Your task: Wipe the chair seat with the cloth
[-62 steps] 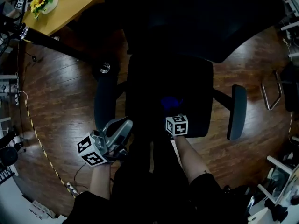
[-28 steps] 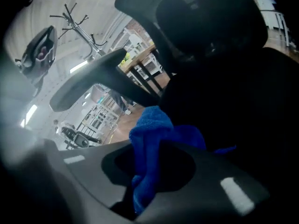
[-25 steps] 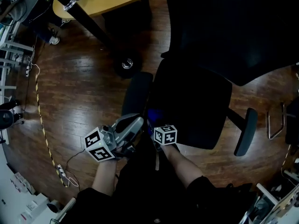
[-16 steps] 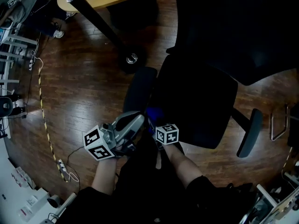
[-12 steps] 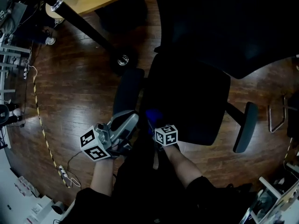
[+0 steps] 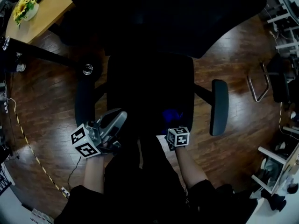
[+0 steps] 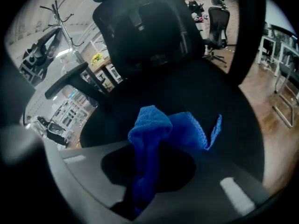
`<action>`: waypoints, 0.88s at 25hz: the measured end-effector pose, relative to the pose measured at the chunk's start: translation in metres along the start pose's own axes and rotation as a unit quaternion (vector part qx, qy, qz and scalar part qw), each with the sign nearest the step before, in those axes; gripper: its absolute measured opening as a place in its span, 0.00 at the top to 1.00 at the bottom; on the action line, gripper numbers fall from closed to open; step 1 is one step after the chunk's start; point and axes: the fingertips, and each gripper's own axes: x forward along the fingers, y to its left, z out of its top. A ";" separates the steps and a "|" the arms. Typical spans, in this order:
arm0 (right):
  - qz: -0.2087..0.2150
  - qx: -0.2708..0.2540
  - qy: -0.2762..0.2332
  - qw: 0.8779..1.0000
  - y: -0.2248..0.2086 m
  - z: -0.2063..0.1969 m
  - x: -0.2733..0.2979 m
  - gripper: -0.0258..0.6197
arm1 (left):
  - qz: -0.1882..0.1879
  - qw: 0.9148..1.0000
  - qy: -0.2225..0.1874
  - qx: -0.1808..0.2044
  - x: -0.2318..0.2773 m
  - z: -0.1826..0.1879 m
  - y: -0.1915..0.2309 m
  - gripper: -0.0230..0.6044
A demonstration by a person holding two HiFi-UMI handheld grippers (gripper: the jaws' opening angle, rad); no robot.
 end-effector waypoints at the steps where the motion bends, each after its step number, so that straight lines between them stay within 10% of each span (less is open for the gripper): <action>1: -0.013 0.006 -0.004 1.000 -0.018 0.002 -0.012 0.87 | -0.003 1.000 0.007 -0.002 0.008 -0.005 -0.001 0.98; 15: -0.060 0.086 -0.008 0.994 -0.075 0.013 -0.054 0.87 | -0.014 0.998 0.056 -0.006 0.042 -0.020 -0.013 0.98; 22: 0.124 0.065 -0.219 0.966 0.031 0.152 -0.148 0.87 | -0.046 0.997 0.056 0.039 0.039 -0.002 -0.091 0.98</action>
